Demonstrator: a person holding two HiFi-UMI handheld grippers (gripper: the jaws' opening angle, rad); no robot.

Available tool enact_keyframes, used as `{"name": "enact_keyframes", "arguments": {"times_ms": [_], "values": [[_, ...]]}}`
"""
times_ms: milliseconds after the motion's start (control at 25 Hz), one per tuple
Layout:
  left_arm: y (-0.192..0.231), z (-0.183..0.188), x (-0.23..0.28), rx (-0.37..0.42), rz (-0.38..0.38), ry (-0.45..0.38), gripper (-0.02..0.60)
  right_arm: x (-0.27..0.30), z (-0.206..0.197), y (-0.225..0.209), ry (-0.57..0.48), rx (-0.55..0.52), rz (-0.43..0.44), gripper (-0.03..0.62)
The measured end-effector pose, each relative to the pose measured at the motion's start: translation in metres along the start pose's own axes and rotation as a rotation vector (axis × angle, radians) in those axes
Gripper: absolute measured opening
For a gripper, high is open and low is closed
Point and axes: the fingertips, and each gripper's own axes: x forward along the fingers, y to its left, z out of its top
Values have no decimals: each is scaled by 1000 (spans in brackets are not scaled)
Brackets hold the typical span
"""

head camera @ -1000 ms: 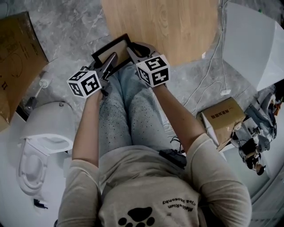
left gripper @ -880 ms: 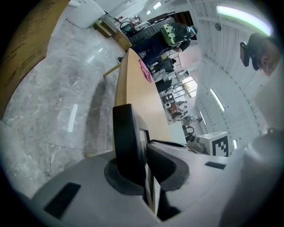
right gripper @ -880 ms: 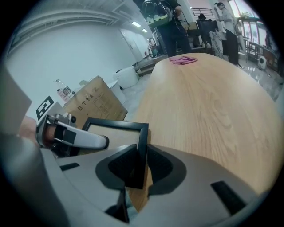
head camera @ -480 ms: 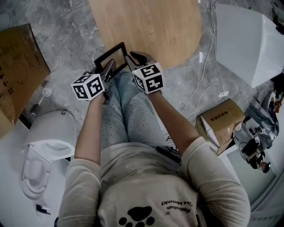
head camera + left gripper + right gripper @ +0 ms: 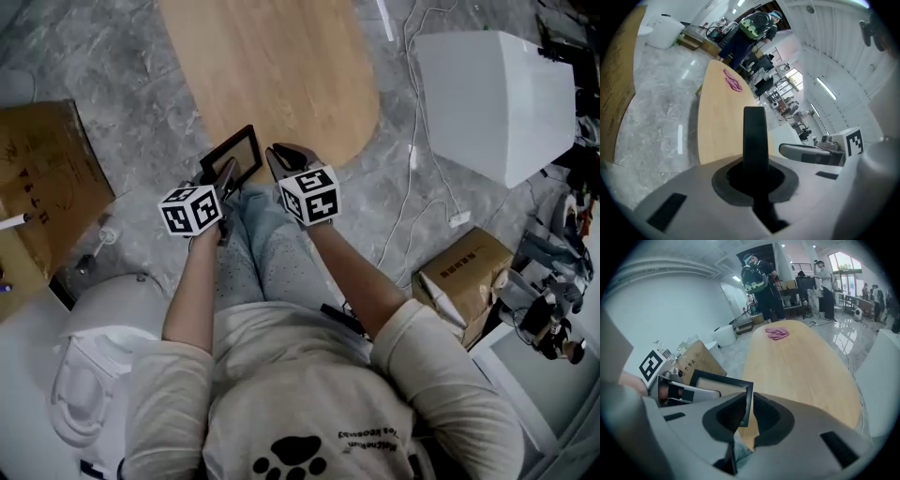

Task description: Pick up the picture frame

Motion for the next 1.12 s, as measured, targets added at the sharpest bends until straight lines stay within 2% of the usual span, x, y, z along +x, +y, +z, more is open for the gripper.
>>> {"name": "enact_keyframes", "arguments": {"times_ms": [440,760,960,1120], "values": [[-75,73,-39,168,4,-110,16,-85,72,8,-136,6,-55,11],[-131,116,-72,269,-4,-220,17,-133,125,25,-267,13,-44,9],[-161,129,-100,343,21,-265,17,-165,141,36,-339,39,-42,9],[-178,145,-119,388,30,-312,17,-181,159,48,-396,14,-26,9]]}}
